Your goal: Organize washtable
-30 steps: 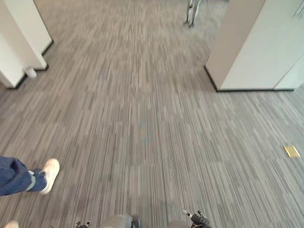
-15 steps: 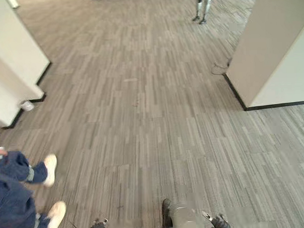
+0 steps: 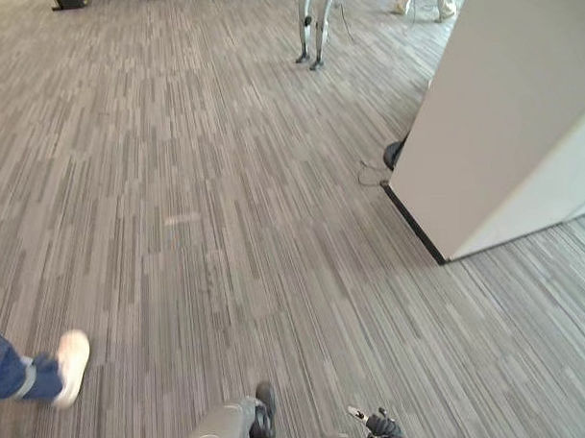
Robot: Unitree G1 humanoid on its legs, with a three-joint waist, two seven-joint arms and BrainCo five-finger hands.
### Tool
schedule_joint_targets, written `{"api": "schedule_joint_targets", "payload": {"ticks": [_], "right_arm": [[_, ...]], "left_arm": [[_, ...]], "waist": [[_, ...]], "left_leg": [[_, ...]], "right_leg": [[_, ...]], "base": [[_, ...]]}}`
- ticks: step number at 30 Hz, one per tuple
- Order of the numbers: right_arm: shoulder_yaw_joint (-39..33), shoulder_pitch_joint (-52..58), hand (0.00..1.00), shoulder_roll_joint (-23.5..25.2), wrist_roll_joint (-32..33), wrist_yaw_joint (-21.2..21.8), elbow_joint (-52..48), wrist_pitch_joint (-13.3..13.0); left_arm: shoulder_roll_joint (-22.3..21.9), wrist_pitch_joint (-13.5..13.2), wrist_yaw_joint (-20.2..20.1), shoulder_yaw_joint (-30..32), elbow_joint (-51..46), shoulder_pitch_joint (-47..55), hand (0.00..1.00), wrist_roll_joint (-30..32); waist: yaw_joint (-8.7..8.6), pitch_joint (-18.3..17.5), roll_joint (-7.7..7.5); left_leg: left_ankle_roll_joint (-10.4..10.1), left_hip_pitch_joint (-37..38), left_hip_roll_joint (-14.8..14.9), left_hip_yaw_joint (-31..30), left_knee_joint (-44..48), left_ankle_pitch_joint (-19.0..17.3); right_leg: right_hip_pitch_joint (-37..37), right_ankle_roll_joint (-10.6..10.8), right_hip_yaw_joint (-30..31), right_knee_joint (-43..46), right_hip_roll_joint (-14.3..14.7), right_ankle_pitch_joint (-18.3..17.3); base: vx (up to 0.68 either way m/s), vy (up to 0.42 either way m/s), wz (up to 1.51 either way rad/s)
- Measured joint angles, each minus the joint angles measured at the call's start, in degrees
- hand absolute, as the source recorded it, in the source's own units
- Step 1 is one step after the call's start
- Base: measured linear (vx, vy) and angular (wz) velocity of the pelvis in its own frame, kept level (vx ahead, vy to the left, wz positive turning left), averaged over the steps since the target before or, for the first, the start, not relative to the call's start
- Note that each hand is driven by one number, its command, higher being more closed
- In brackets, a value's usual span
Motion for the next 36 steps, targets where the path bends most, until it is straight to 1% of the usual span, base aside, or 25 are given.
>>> {"api": "schedule_joint_targets", "payload": {"ticks": [1, 4, 5, 6, 7, 8, 9, 10, 11, 13, 14, 15, 18, 20, 22, 23, 24, 26, 27, 28, 29, 30, 32, 35, 36], "right_arm": [[-1.55, 0.08, 0.00, -0.37, -0.01, 0.17, -1.43, -0.69], [-3.75, 0.53, 0.00, -1.00, 0.01, 0.49, -4.30, -1.30], [-4.93, 2.45, 0.00, -0.96, -0.06, 0.59, -4.15, -1.10], [-5.34, 2.91, 0.00, -0.88, -0.07, 0.59, -4.13, -0.98], [-6.03, 5.32, 0.00, -0.07, 0.02, 0.36, -4.08, -0.13], [-4.56, 7.31, 0.00, -0.77, -0.02, -0.42, -4.53, 0.89], [-4.03, 7.49, 0.00, -0.93, 0.01, -0.52, -4.50, 1.02], [-2.91, 8.10, 0.00, -0.50, 0.02, -0.50, -4.54, 1.49], [-2.49, 8.30, 0.00, -0.38, 0.05, -0.49, -4.79, 1.57], [-1.34, 7.26, 0.00, -4.17, 0.29, -1.11, -7.45, 1.90], [-1.31, 6.50, 0.00, -4.06, 0.85, -1.49, -8.12, 1.76], [-1.16, 5.39, 0.00, -3.63, 2.04, -1.79, -7.93, 1.54], [2.23, 2.83, 0.00, -2.30, 3.84, -1.79, -8.80, 1.41], [3.18, 0.84, 0.00, -0.76, 3.85, -1.81, -8.58, 1.38], [2.90, 0.05, 0.00, 0.43, 3.94, -1.86, -8.66, 0.98], [2.66, 0.48, 0.00, 0.47, 3.95, -1.91, -8.65, 0.90], [2.69, 1.43, 0.00, 0.46, 3.95, -1.97, -8.55, 0.80], [2.18, 1.65, 0.00, 1.18, 3.94, -1.94, -7.96, 0.71], [1.59, 1.80, 0.00, 2.71, 3.94, -2.01, -7.85, 0.71], [1.23, 2.17, 0.00, 3.24, 3.94, -2.07, -7.67, 0.75], [0.79, 2.38, 0.00, 2.95, 4.12, -2.06, -6.06, 0.79], [0.75, 2.62, 0.00, 2.25, 4.00, -1.99, -6.47, 0.21], [0.90, 2.63, 0.00, 2.22, 3.96, -1.82, -7.13, -0.66], [0.08, 2.65, 0.00, 2.23, 3.99, -1.65, -8.01, -0.99], [-0.82, 2.59, 0.00, 2.33, 3.95, -1.65, -8.16, -0.92]], "left_arm": [[0.10, -0.08, -0.05, -2.71, 0.06, -0.75, 0.00, 1.17], [0.04, -0.03, -0.27, -6.95, 0.01, -4.56, 0.00, 2.28], [-0.88, -0.04, -0.65, -7.06, 0.00, -6.99, 0.00, 2.44], [-1.21, -0.09, -0.74, -7.01, -0.08, -7.36, 0.00, 2.51], [-2.55, -0.11, -1.09, -6.34, -0.64, -8.28, 0.00, 3.37], [-4.81, -0.17, -1.16, -4.07, -1.25, -6.22, 0.00, 3.52], [-5.12, -0.12, -1.16, -3.51, -1.16, -5.99, 0.00, 3.57], [-5.01, -0.05, -1.21, -1.52, -2.69, -5.77, 0.00, 3.74], [-5.11, -0.01, -1.14, -0.16, -3.44, -5.45, 0.00, 3.78], [-7.95, 0.70, -0.34, 2.03, -2.96, -3.72, 0.00, 4.25], [-7.99, 0.77, -0.18, 1.97, -2.99, -3.64, 0.00, 4.38], [-7.46, 0.76, -0.12, 2.14, -3.65, -3.27, 0.00, 4.36], [-6.94, -0.17, -0.14, 1.99, -7.06, -2.74, 0.00, 4.00], [-6.02, -0.83, -0.09, 1.01, -8.30, -2.93, 0.00, 3.13], [-6.06, -1.23, 0.32, -0.24, -8.39, -2.88, 0.00, 1.88], [-6.06, -1.42, 0.40, -0.91, -8.43, -2.79, 0.00, 1.77], [-5.95, -1.70, 0.36, -1.87, -8.70, -2.32, 0.00, 1.78], [-3.80, -1.63, 0.19, -4.45, -7.26, -2.37, 0.00, 3.34], [-1.30, -1.45, 0.09, -6.75, -6.21, -3.18, 0.00, 4.65], [-0.05, -1.34, 0.07, -8.18, -6.04, -3.52, 0.00, 5.03], [1.13, -0.88, 0.17, -11.03, -4.86, -4.60, 0.00, 5.52], [1.03, -0.79, 0.09, -13.74, -3.86, -4.79, 0.00, 5.44], [0.62, -0.76, -0.07, -15.55, -2.91, -5.75, 0.00, 5.41], [-0.62, -0.68, -0.19, -15.83, -2.60, -6.78, 0.00, 4.37], [-1.82, -0.68, -0.21, -14.51, -2.86, -6.81, 0.00, 4.17]], "waist": [[-1.34, 0.86, 1.75], [-3.80, 1.05, 4.05], [-4.43, 1.36, 3.98], [-4.38, 1.35, 4.01], [-4.14, 1.20, 4.19], [-4.36, 0.51, 5.24], [-4.52, 0.50, 5.07], [-5.42, -0.15, 4.26], [-5.65, -0.39, 3.89], [-3.63, 0.72, 9.54], [-3.69, 0.96, 9.62], [-3.47, 1.28, 8.57], [-1.01, 1.20, 5.57], [-0.02, 1.27, 4.48], [0.38, 0.90, 5.08], [1.07, 0.39, 5.21], [2.69, -1.67, 4.45], [1.71, -3.38, 3.02], [0.54, -3.36, 0.21], [0.05, -3.04, -1.05], [-1.34, -1.31, -1.07], [-2.68, -1.08, 0.32], [-3.23, -0.82, 1.11], [-3.81, -0.61, 1.30], [-3.85, -0.60, 1.33]], "left_leg": [[0.23, 5.89, -0.55, -2.02, -2.36, -2.11], [0.12, 15.00, -0.26, -7.19, -6.55, -5.72], [-0.11, 18.75, 0.14, -10.41, -6.67, -8.88], [-0.29, 19.52, 0.18, -11.06, -6.66, -9.67], [-1.06, 22.20, 0.78, -13.14, -6.17, -12.90], [-5.11, 23.63, 2.37, -14.04, -0.87, -16.80], [-6.17, 22.91, 2.56, -13.41, 2.68, -17.44], [-8.41, 16.71, 2.70, -11.42, 20.18, -17.22], [-10.81, 13.62, 3.20, -9.77, 29.23, -14.57], [-11.92, 6.25, 12.74, -4.60, 49.55, 7.38], [-11.25, 3.62, 13.96, -4.55, 52.90, 4.83], [-10.03, -1.46, 15.01, -3.78, 55.73, -1.03], [-9.95, -10.57, 15.61, -2.75, 42.49, -8.60], [-10.82, -11.54, 14.78, -2.83, 19.88, -7.66], [-11.76, -11.21, 14.74, -4.09, -2.18, -2.51], [-11.78, -11.51, 15.05, -3.94, -3.36, -2.42], [-11.11, -12.71, 14.70, -2.16, 0.91, 1.78], [-7.93, -12.52, 12.18, -1.27, 6.20, 5.60], [-5.82, -9.77, 9.36, 0.30, 6.46, 2.51], [-4.99, -7.70, 8.00, 1.38, 5.96, 1.20], [-2.20, 1.06, 4.68, 1.73, 4.06, -3.07], [-1.53, 6.96, 4.59, 1.45, 1.41, -4.78], [-1.37, 13.04, 4.26, 0.90, -3.73, -5.16], [-1.55, 18.78, 2.92, -1.07, -8.68, -5.16], [-2.69, 20.29, 1.84, -2.33, -9.42, -5.84]], "right_leg": [[-4.00, -3.37, -6.05, 1.68, -1.49, -4.84], [-16.05, -3.65, -12.02, -7.22, -0.02, -10.68], [-19.52, -2.16, -13.37, -22.81, 0.53, -9.58], [-19.90, -1.93, -13.36, -26.53, 0.70, -8.69], [-20.83, -1.28, -12.76, -39.83, 1.58, -4.85], [-23.20, -3.32, -11.26, -42.44, 3.48, -2.72], [-23.43, -3.89, -11.05, -41.86, 3.59, -2.11], [-22.94, -5.54, -11.52, -40.56, 3.71, 1.36], [-21.93, -7.62, -10.97, -40.29, 3.85, 4.66], [-15.40, -9.42, -9.81, -37.09, 9.42, -0.49], [-13.20, -9.39, -9.87, -37.68, 9.67, -1.77], [-8.81, -8.83, -9.52, -39.36, 9.35, -3.02], [2.00, -7.56, -6.30, -47.07, 8.14, -4.03], [6.99, -5.17, -5.00, -50.47, 7.16, -5.48], [12.45, -1.81, -3.43, -51.52, 6.24, -9.08], [13.57, -1.37, -2.86, -51.31, 5.83, -10.32], [14.33, -0.80, -0.87, -49.59, 4.18, -14.02], [10.66, 0.05, 2.12, -37.34, 1.12, -15.11], [4.97, -1.17, 3.24, -22.95, -1.65, -11.06], [2.50, -1.53, 3.93, -16.23, -2.84, -6.49], [-3.15, -1.32, 3.18, -0.85, -4.22, -1.95], [-6.19, -1.74, -1.19, 1.67, -2.90, -4.10], [-11.09, -1.58, -7.19, -1.93, -0.58, -7.64], [-14.46, -1.43, -15.36, -19.85, 2.12, -9.40], [-14.36, -4.08, -17.03, -30.22, 3.75, -7.20]], "base": [[0.89, 0.232, 0.59], [0.60, 0.090, 0.86], [0.84, 0.013, 1.23], [0.91, -0.082, 1.26], [0.88, -0.153, 0.90], [0.91, -0.167, 0.84], [1.01, -0.217, 0.82], [0.86, -0.212, 0.65], [1.04, -0.270, 0.61], [0.96, -0.183, -0.19], [0.88, -0.134, -0.28], [0.83, -0.150, -0.06], [0.84, -0.110, -0.26], [0.73, -0.002, -0.40], [0.78, 0.186, -0.40], [0.88, 0.317, -0.83], [0.75, 0.316, -0.98], [0.75, 0.338, -0.73], [0.57, 0.269, -0.15], [0.93, 0.424, -0.03], [0.88, 0.391, 0.07], [0.86, 0.395, 0.08], [0.59, 0.244, 0.23], [0.55, 0.140, 0.39], [0.59, 0.099, 0.76]]}}
